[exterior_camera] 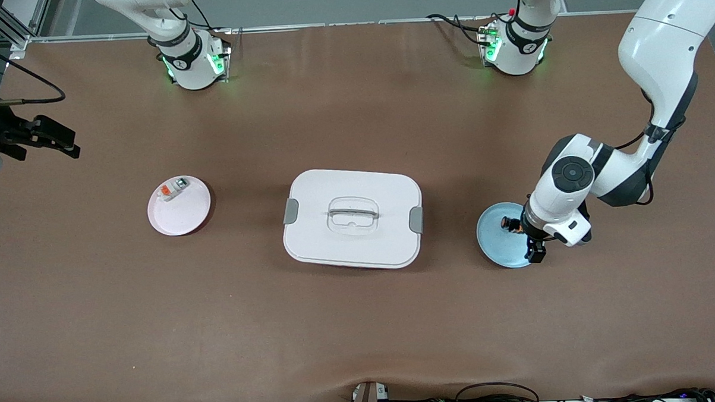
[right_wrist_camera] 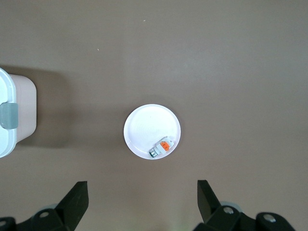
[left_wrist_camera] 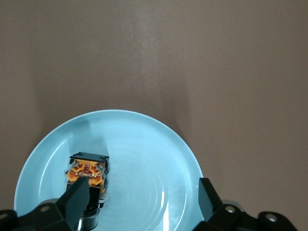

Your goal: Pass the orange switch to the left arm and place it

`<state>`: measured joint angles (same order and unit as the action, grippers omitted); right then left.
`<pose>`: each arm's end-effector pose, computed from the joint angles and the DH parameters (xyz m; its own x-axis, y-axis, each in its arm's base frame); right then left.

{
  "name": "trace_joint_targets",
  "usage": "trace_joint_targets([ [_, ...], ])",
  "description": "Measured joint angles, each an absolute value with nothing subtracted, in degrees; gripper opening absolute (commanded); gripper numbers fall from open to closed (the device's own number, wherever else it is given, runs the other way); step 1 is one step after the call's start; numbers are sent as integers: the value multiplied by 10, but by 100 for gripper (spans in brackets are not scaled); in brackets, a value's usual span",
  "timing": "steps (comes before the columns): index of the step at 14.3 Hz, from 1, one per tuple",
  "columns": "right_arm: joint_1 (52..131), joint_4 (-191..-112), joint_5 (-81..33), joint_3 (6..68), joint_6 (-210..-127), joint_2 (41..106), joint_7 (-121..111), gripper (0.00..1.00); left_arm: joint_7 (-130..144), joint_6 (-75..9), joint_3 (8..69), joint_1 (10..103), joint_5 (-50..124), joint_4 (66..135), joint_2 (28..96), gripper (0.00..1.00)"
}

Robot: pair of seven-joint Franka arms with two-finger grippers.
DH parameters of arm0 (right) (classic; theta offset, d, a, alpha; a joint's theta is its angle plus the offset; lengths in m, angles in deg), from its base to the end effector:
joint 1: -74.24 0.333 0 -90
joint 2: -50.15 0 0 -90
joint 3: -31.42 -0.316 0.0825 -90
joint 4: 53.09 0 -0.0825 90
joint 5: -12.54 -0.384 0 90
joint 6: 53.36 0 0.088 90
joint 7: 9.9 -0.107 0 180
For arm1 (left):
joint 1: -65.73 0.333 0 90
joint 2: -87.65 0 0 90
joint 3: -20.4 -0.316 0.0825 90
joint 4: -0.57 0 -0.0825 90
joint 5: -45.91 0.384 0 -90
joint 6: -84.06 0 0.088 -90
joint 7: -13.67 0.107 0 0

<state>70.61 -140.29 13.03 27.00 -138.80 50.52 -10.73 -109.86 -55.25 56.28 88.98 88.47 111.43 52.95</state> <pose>0.5486 0.0064 0.6370 0.9993 -0.0014 -0.0370 -0.0011 -1.0000 0.0086 0.6129 -0.1172 0.2244 0.0950 0.9888 0.1155 0.9867 -0.1088 0.1204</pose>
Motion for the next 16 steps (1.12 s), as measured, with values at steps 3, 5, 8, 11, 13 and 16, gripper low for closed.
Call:
trace_joint_targets([
  [3,705,-1390,130,271,-1388,505,-107,100,-1020,-552,560,889,826,1115,538,100],
  [5,702,-1385,126,273,-1388,505,-107,100,-946,-551,546,881,772,1120,561,100],
  [8,696,-1384,111,275,-1388,505,-107,100,-849,-545,532,871,716,1134,598,100],
  [11,690,-1384,99,275,-1387,505,-107,100,-725,-532,527,868,654,1149,634,100],
  [13,689,-1384,97,276,-1386,505,-107,100,-624,-521,514,867,613,1158,659,100],
  [16,689,-1384,97,276,-1385,505,-107,100,-451,-515,498,867,564,1179,694,100],
])
